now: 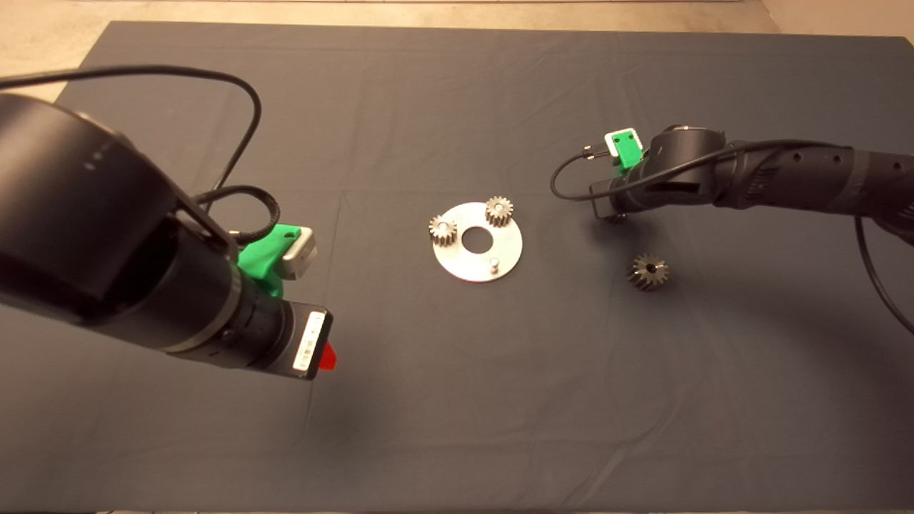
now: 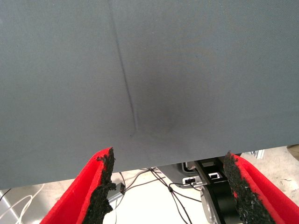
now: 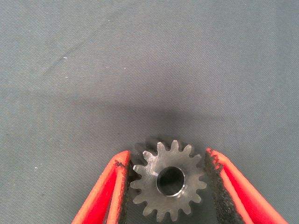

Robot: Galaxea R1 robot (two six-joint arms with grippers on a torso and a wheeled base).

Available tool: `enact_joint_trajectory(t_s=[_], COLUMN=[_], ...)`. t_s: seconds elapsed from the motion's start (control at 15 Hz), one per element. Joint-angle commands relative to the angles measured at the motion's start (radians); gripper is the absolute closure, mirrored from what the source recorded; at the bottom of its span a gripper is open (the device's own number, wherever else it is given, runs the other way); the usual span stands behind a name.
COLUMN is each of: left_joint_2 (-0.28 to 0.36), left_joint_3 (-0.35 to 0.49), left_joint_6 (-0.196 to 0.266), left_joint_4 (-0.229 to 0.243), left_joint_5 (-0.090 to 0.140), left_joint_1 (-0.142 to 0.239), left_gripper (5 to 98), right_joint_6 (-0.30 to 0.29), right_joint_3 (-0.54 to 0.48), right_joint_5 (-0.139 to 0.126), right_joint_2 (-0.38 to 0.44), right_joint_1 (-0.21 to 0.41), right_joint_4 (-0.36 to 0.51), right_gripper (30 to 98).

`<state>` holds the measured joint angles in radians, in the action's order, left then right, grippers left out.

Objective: Remove an incorrectly installed larger gear and replace it with the correct smaller gear

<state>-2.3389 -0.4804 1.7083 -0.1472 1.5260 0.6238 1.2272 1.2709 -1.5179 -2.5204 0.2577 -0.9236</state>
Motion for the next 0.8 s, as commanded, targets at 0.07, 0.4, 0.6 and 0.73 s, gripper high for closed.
enact_joint_trajectory(t_s=[0.07,0.4,0.6,0.73], left_joint_2=[-0.001,-0.001,-0.001,-0.001], left_joint_3=[0.001,0.001,-0.001,-0.001], left_joint_6=[-0.004,-0.004,-0.006,-0.006], left_joint_4=[-0.009,-0.009,-0.009,-0.009], left_joint_5=[0.117,0.115,0.115,0.115], left_joint_1=[0.008,0.008,0.008,0.008], left_gripper=[44.4,44.4,44.4,44.4], right_joint_6=[0.008,0.008,0.008,0.009], right_joint_3=[0.000,0.001,-0.003,-0.003], right_joint_5=[-0.140,-0.140,-0.140,-0.140], right_joint_2=[0.007,0.005,0.001,0.001], right_joint_1=[0.012,0.012,0.014,0.014], right_joint_4=[-0.024,-0.024,-0.024,-0.023], right_gripper=[92.5,93.1,93.2,93.2])
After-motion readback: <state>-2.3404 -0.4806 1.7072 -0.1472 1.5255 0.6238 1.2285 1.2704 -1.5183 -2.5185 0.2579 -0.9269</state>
